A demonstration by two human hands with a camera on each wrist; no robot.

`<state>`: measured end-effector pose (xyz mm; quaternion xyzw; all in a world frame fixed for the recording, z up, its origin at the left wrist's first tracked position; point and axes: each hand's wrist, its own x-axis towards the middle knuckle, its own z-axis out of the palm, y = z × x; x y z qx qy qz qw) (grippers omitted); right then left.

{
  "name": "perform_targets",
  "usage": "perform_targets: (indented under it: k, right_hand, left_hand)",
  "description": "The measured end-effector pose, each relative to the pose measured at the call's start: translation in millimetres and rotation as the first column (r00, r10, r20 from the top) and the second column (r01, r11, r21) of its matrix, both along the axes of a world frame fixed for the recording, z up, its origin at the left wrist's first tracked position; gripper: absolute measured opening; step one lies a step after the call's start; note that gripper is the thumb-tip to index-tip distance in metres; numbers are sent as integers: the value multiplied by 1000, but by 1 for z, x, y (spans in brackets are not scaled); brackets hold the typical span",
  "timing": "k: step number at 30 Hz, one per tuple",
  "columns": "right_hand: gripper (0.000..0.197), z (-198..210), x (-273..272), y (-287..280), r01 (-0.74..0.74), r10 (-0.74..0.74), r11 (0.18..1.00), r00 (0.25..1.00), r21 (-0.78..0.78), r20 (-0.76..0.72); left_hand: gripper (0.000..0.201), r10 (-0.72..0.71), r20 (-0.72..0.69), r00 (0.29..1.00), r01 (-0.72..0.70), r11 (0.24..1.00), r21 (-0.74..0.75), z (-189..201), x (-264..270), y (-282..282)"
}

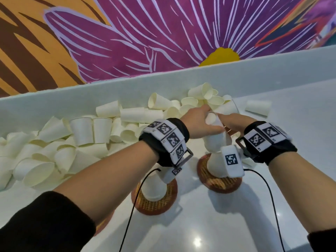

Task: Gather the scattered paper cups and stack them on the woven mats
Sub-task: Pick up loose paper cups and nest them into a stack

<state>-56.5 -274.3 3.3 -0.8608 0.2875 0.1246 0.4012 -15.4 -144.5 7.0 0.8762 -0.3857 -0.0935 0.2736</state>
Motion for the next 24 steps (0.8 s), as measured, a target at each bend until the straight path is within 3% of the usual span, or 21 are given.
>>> perform_targets:
  k: [5, 9, 13, 14, 16, 18, 21, 24]
  right_hand:
    - [63, -8, -13, -13, 104, -105, 982, 994, 161, -3]
    - [83, -13, -17, -22, 75, -66, 967, 997, 244, -44]
    - [65, -21, -18, -22, -110, 132, 987, 968, 115, -211]
    - [57, -24, -18, -22, -128, 145, 988, 965, 92, -220]
    - [42, -25, -16, -21, -147, 162, 985, 965, 85, -207]
    - [44, -23, -14, -18, -179, 186, 982, 962, 51, -202]
    - [48, -27, -8, -16, -233, 203, 965, 954, -121, -219]
    - [44, -27, -3, -13, -284, 234, 930, 947, -232, -222]
  left_hand:
    - [74, -147, 105, 984, 131, 980, 149, -21, -9, -29]
    - [51, -178, 72, 981, 153, 953, 261, -37, -16, -41]
    - [28, -190, -12, 982, 177, 891, 417, -55, -25, -41]
    - [25, -188, -24, 982, 181, 892, 414, -56, -25, -38]
    - [38, -205, -28, 978, 198, 891, 409, -52, -21, -29]
    - [48, -201, -26, 979, 195, 896, 400, -41, -13, -16]
    - [50, -29, -136, 990, 63, 966, 250, -21, 10, 5]
    - [35, 119, -190, 975, -93, 986, 142, -2, 38, 33]
